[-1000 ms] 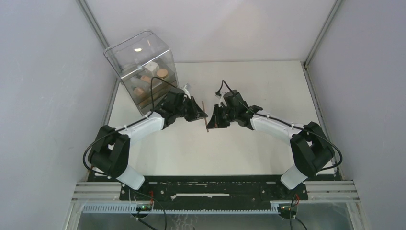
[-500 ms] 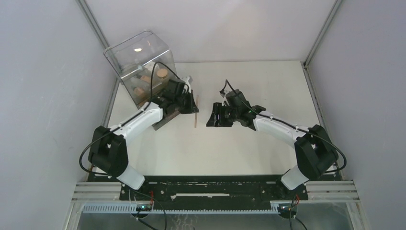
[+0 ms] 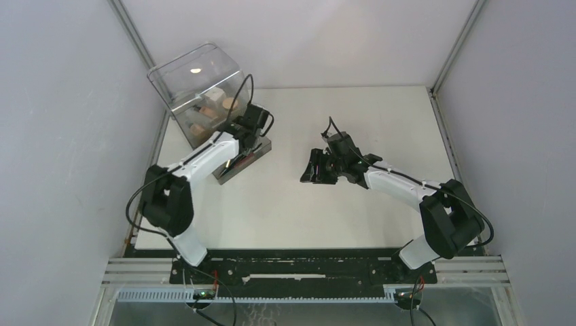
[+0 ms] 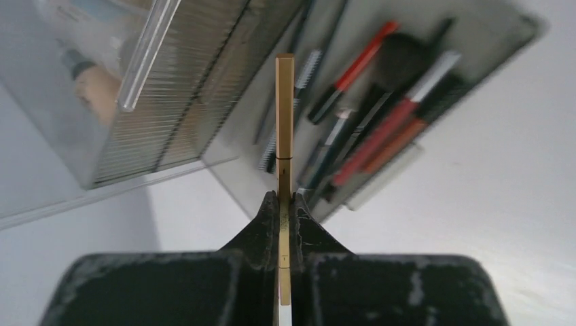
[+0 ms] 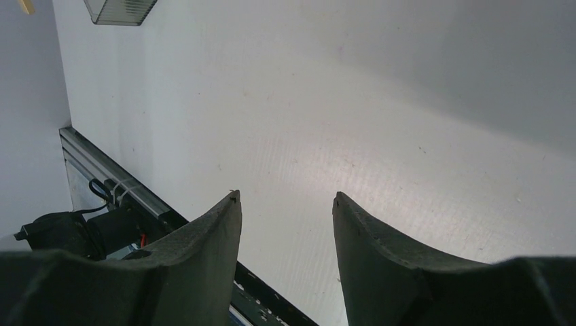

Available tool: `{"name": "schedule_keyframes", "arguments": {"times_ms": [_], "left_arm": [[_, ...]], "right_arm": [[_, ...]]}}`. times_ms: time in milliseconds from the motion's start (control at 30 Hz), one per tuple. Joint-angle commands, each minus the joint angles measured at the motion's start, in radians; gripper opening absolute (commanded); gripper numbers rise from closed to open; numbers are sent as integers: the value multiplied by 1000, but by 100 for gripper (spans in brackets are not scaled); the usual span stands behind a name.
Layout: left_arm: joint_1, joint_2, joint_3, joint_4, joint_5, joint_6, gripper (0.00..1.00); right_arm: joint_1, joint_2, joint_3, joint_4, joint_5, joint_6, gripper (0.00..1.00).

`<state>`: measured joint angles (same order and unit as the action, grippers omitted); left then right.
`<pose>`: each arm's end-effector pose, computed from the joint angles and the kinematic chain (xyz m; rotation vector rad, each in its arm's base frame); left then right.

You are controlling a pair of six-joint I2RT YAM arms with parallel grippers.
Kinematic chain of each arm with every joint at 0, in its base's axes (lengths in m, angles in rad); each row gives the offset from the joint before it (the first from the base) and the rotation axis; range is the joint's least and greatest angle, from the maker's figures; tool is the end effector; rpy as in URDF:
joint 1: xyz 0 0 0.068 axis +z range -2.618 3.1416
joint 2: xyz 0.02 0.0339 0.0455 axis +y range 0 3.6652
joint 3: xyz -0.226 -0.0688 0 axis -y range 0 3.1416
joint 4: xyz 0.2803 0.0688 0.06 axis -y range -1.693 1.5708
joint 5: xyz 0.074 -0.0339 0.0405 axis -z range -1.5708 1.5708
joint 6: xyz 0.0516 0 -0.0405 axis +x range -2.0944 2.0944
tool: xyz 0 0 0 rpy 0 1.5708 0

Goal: Organize the makeup
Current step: Place the makeup brush in the drawer.

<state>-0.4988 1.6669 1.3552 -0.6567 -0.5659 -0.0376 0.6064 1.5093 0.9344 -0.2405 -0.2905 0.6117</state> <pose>0.3588 -0.1639 0.2127 0.3348 2.3668 0.4715 0.2862 0.2165 0.1472 -0.1407 2.5410 0.8815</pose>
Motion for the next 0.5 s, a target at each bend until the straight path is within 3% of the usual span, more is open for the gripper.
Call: {"name": "schedule_keyframes", "arguments": {"times_ms": [0,100,167,233,267,467], "left_arm": [[3,95,57,-28,-337,132,2],[5,145,85,-14,-382,134,8],[6,165,105,-4,-390,136,30],[8,181,136,-8,-395,119,61],[8,184,146,-13,-398,106,69],[-10,100,152,-45,-303,13,70]], "right_arm": [[-2,-28,4,51,6,22,59],[-2,-27,4,53,0,21,59],[-2,-27,3,48,0,19,59],[-2,-28,4,41,6,18,59],[-1,-29,3,38,7,17,59],[-2,-35,-7,38,16,16,59]]}}
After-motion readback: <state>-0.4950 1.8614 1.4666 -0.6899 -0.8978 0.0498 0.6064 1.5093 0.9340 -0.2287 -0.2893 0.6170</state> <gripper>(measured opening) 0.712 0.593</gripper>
